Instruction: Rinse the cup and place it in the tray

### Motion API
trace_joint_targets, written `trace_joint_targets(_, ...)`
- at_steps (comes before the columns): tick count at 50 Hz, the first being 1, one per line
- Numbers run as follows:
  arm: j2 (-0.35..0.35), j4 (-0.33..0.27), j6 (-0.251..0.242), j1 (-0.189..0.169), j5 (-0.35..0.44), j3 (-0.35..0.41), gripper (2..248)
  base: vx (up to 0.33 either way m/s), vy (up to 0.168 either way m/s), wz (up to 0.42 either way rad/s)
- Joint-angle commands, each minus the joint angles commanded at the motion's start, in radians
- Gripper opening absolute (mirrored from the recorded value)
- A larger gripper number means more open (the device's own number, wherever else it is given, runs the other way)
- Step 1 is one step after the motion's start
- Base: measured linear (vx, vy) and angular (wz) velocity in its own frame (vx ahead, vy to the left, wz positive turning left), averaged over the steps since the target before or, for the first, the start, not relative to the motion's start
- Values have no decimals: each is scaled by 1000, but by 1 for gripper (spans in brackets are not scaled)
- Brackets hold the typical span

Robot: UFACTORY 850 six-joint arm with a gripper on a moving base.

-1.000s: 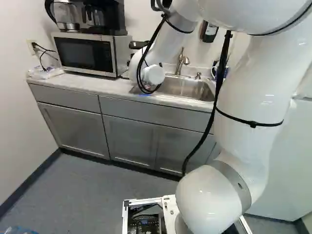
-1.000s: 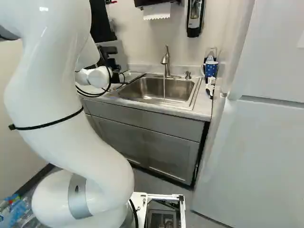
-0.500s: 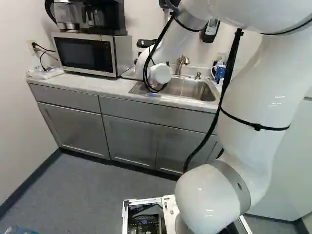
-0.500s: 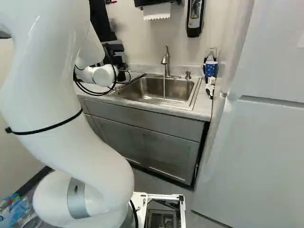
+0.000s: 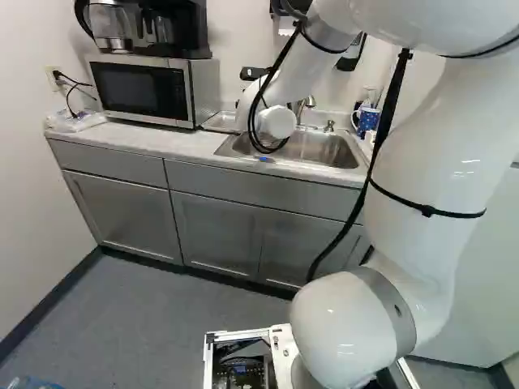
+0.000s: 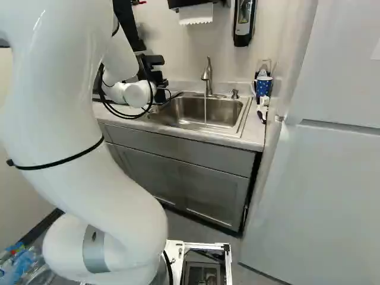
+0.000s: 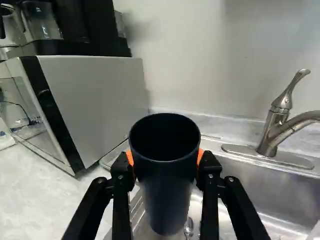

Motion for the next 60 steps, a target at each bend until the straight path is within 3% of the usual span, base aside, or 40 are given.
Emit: trace_joint_targets(60,-64,-1,0,-153,0,41,125,0,0,0)
